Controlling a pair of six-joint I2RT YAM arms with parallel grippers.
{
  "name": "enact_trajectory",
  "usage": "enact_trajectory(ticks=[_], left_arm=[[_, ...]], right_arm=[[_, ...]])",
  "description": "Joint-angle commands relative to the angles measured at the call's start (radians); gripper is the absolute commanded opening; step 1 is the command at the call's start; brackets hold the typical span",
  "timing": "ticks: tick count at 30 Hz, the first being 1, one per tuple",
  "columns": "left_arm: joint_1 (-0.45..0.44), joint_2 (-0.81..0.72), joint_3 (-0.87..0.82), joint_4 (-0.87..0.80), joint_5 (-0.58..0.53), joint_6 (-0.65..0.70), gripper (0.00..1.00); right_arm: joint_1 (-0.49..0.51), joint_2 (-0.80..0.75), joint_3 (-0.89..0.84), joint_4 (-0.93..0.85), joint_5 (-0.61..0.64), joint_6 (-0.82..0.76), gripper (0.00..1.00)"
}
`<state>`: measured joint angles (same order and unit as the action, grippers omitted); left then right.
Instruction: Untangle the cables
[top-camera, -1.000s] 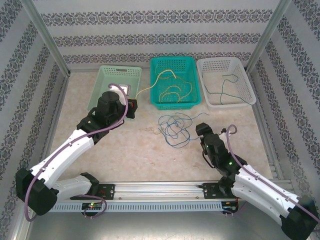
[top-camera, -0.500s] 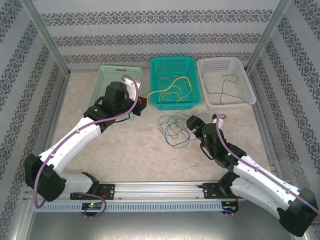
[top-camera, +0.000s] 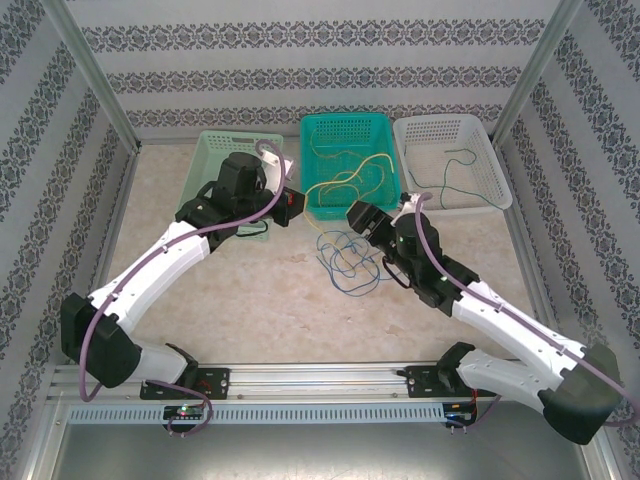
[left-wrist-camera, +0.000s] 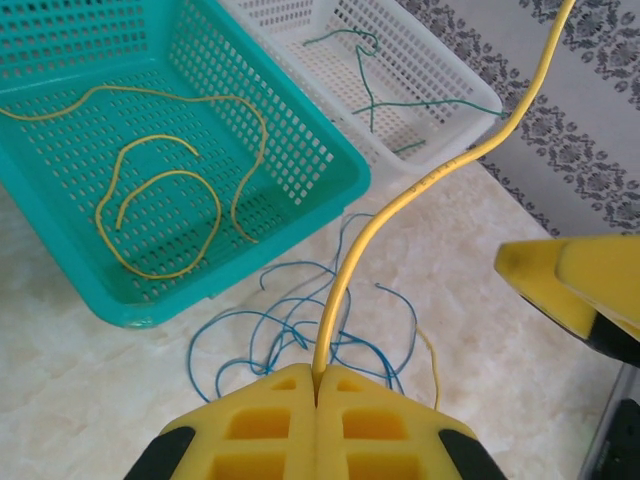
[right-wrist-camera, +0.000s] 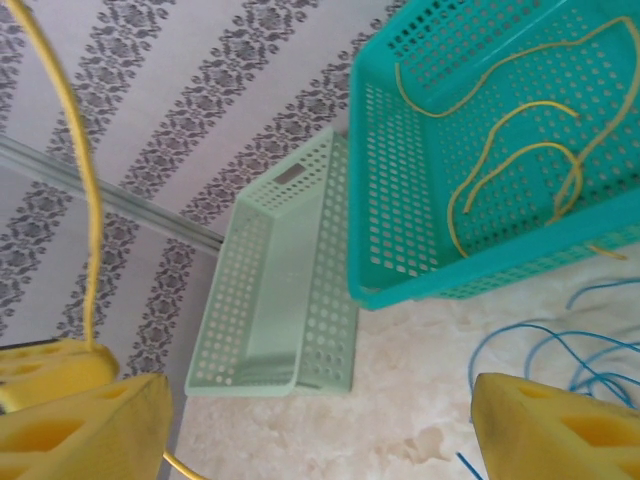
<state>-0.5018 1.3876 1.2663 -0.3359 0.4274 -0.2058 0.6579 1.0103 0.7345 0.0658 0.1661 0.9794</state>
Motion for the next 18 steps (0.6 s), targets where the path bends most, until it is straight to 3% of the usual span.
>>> enact_trajectory(ticks=[1,18], left_arm=[[0.008,0.006,0.026,0.000,0.053,-0.013,0.00],[-0.034,0.089,0.073,-0.054,0.046,0.014,0.00]], right_arm=[[-0.030,0.034,0.051,0.036,-0.044,0.010,0.76],[-0.046,0.119,0.166,0.075,-0.032,-0.008,0.71]])
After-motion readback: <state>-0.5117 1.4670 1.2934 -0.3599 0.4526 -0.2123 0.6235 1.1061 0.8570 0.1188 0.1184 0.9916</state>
